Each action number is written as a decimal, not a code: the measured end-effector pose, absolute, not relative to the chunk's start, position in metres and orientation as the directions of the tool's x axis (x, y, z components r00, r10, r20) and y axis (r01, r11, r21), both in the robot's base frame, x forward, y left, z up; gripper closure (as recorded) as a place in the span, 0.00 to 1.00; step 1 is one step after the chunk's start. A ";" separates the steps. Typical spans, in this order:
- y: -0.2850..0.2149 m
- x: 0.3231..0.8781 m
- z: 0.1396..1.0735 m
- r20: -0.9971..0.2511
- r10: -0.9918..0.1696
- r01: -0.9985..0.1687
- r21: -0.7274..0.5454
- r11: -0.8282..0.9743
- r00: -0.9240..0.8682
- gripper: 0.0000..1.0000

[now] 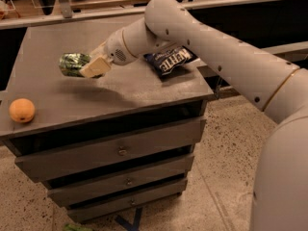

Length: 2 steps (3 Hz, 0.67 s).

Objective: Move green can near orange

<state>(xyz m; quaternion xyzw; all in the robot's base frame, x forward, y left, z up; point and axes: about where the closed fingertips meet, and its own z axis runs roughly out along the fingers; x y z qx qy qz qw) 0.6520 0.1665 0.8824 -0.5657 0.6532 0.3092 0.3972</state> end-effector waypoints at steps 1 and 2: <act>0.171 0.625 0.887 -0.865 -0.501 -0.993 -0.033 0.112 -0.027 1.00; 0.176 0.607 0.884 -0.862 -0.505 -0.997 -0.015 0.077 -0.026 1.00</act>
Offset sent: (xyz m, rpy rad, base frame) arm -0.0650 0.0110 0.0004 -0.0137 0.0533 0.1268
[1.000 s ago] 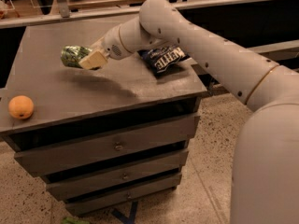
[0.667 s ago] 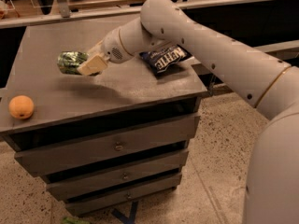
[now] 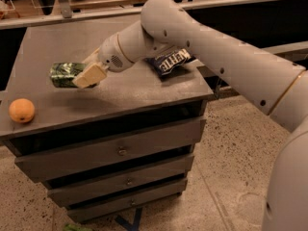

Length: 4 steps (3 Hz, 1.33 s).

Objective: Move green can near orange

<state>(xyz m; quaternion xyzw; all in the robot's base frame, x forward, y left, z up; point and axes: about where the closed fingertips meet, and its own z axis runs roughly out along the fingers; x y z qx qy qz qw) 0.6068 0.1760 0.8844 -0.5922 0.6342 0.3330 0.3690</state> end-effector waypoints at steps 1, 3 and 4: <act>0.197 0.596 0.859 -0.857 -0.513 -0.998 0.017 0.053 -0.042 1.00; 0.206 0.597 0.852 -0.859 -0.511 -0.999 0.030 0.019 -0.035 0.84; 0.207 0.598 0.849 -0.851 -0.523 -0.999 0.027 0.026 -0.037 0.59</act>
Offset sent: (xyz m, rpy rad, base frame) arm -0.0124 0.0171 -0.0305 -0.0136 0.0382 0.0056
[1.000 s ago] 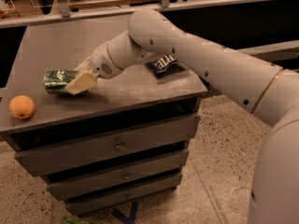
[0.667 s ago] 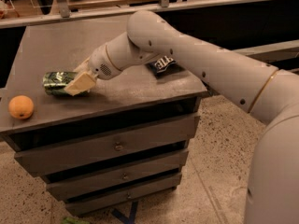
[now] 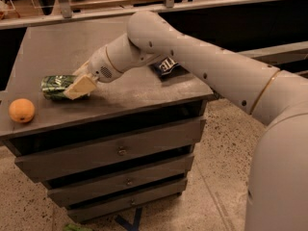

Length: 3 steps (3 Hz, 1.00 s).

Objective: Move green can near orange

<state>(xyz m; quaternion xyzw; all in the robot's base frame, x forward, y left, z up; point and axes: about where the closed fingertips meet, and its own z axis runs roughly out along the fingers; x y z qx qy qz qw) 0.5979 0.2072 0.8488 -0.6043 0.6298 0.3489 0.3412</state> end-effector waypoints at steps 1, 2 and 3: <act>0.207 0.600 0.847 -0.842 -0.539 -0.999 0.022 0.044 -0.043 0.37; 0.207 0.600 0.847 -0.841 -0.539 -0.999 0.022 0.045 -0.043 0.13; 0.207 0.601 0.846 -0.839 -0.542 -0.999 0.026 0.046 -0.047 0.00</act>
Offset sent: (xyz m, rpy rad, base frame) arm 0.0071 -0.0068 -0.0030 -0.0297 0.0071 -0.0374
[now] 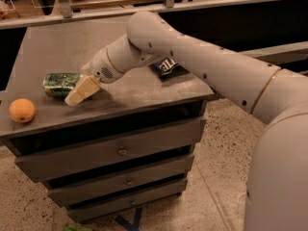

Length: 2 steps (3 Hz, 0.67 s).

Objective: Move green can near orange

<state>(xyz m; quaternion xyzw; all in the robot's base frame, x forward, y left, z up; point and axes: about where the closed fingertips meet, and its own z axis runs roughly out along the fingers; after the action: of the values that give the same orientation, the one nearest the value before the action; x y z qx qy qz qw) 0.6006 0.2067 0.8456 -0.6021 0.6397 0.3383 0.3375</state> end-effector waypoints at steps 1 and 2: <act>0.206 0.601 0.845 -0.838 -0.544 -0.998 0.027 0.049 -0.049 0.00; 0.206 0.602 0.845 -0.837 -0.545 -0.998 0.025 0.056 -0.052 0.00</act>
Offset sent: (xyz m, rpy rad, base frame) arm 0.0051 -0.0069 0.0010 -0.0075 -0.0081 -0.0350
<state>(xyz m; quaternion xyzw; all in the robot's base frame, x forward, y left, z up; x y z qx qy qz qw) 0.6016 0.2059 0.8450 -0.5999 0.6430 0.3352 0.3381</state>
